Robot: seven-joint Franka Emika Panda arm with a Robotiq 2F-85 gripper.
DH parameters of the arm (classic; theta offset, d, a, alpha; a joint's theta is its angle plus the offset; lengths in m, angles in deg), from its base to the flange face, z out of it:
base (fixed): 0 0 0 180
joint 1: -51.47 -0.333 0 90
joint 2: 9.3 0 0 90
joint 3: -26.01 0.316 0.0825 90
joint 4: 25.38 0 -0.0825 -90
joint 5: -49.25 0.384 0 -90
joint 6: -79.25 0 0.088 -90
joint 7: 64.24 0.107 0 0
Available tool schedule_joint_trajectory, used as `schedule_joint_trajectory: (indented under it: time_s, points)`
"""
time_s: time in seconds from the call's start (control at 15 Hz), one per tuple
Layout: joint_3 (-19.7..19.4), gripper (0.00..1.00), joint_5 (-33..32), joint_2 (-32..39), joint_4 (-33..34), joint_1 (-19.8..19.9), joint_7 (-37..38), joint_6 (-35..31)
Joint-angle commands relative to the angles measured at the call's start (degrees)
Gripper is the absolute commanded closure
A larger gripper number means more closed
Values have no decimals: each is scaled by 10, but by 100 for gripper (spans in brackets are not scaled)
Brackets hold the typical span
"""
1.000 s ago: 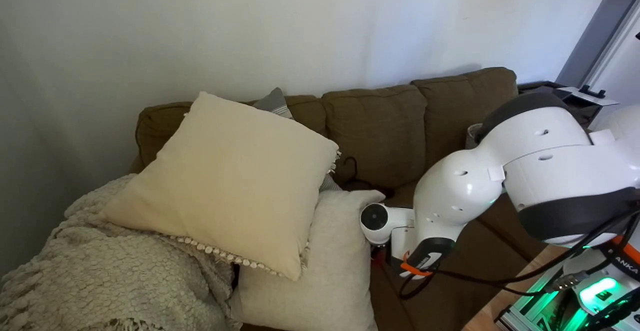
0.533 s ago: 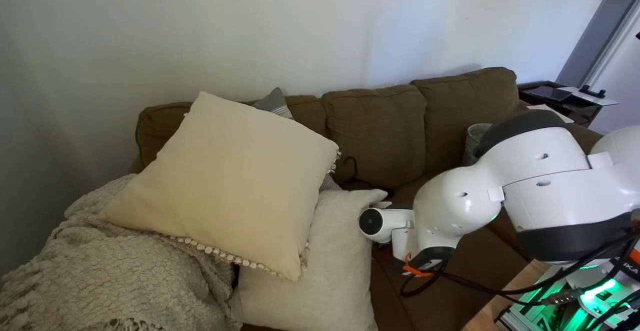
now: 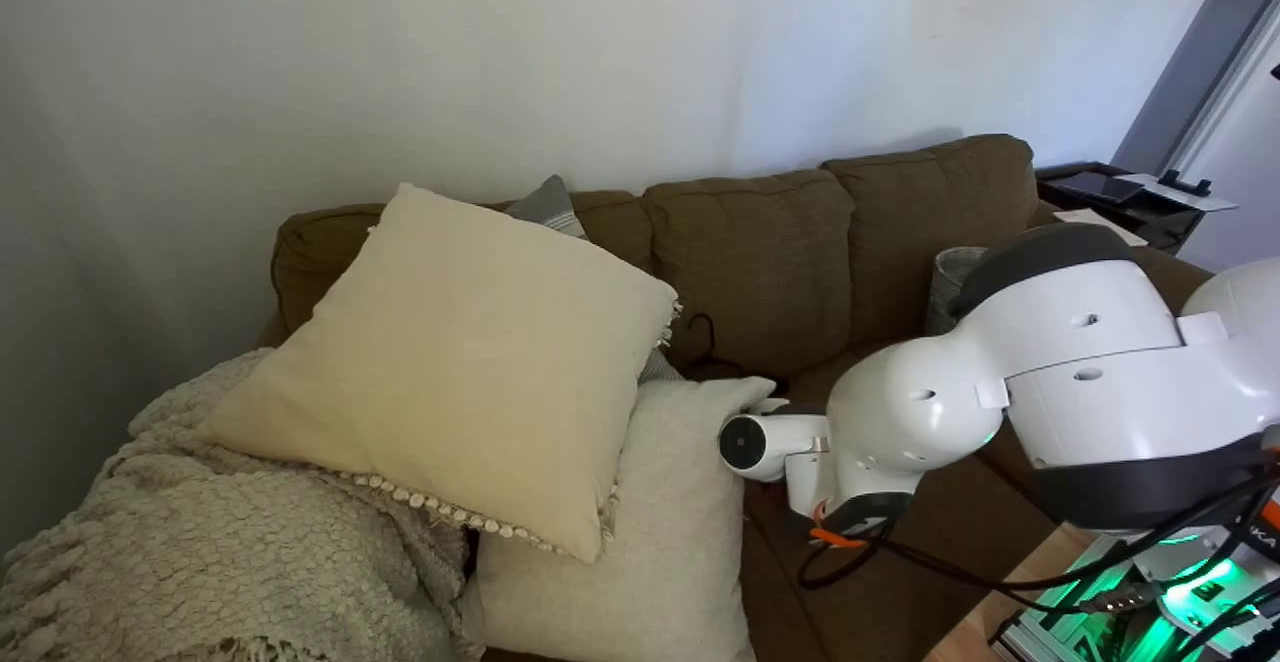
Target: Put the cup in the basket
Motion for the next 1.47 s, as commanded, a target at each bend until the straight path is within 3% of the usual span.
schedule_joint_trajectory:
  time_s: [0.0, 0.27, 0.33, 0.4, 0.47, 0.6, 0.73, 0.87, 1.13, 1.4]
  points:
    - [-26, 97, -5, -26, -83, -38, 69, 30]
    - [-2, 98, 21, -61, -211, 5, 106, -11]
    - [10, 98, 33, -80, -255, 21, 107, -56]
    - [9, 98, 33, -87, -266, 11, 109, -115]
    - [-4, 93, 18, -44, -212, 6, 102, -49]
    - [1, 93, 30, -58, -248, 9, 99, -105]
    - [-8, 98, 33, -61, -245, 0, 111, -75]
    - [-22, 98, 41, -60, -247, 49, 116, -49]
    - [-64, 98, 45, -58, -263, 161, 101, -68]
    - [-139, 98, 40, -90, -248, 278, 76, -30]
